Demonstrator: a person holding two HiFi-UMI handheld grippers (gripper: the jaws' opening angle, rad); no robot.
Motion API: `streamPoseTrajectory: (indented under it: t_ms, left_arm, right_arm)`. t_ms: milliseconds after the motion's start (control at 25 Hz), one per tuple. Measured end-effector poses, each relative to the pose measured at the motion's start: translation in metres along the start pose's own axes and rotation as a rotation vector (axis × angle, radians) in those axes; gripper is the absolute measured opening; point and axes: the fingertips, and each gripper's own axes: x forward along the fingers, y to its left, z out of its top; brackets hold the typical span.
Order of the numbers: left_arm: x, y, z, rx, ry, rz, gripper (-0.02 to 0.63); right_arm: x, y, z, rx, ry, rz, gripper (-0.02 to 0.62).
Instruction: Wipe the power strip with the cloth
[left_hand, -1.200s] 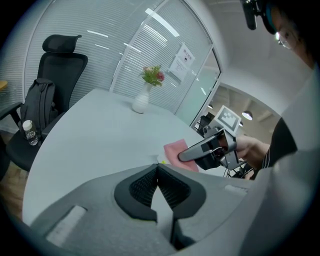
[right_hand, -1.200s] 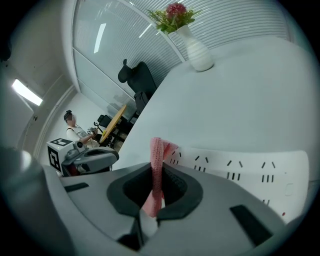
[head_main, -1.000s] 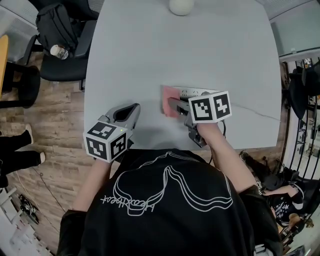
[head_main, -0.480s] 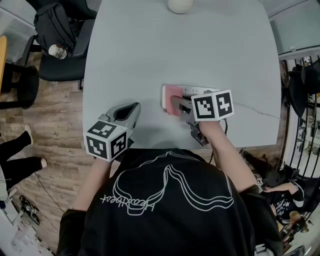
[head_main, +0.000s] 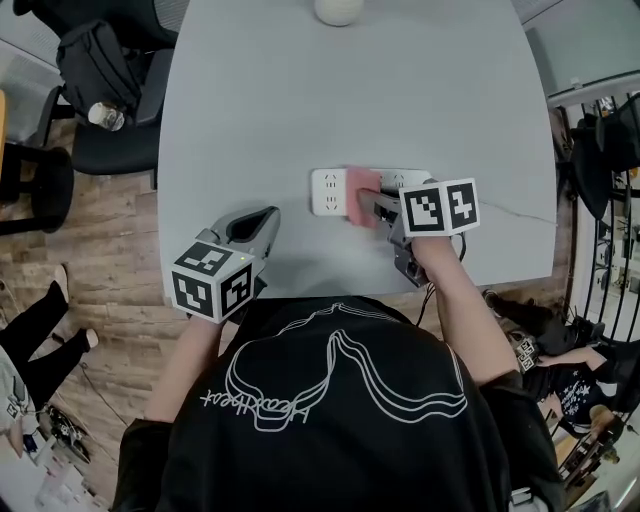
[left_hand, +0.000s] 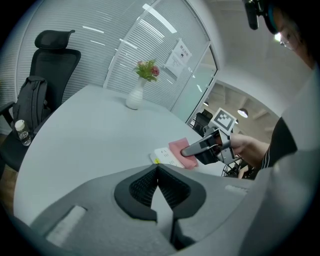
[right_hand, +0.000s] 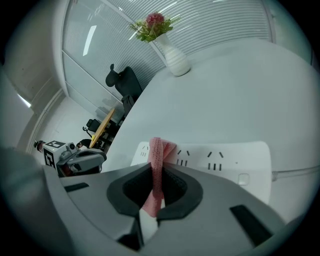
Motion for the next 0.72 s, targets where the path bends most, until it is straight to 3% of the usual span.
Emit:
streamPoseTrajectory:
  t_ms: [720]
  left_arm:
    - [0.025,-0.027,0.002,0.045,0.047,-0.055,0.012]
  right_arm:
    - [-0.064,-0.078,-0.01,0.147,-0.12,-0.111,0.031]
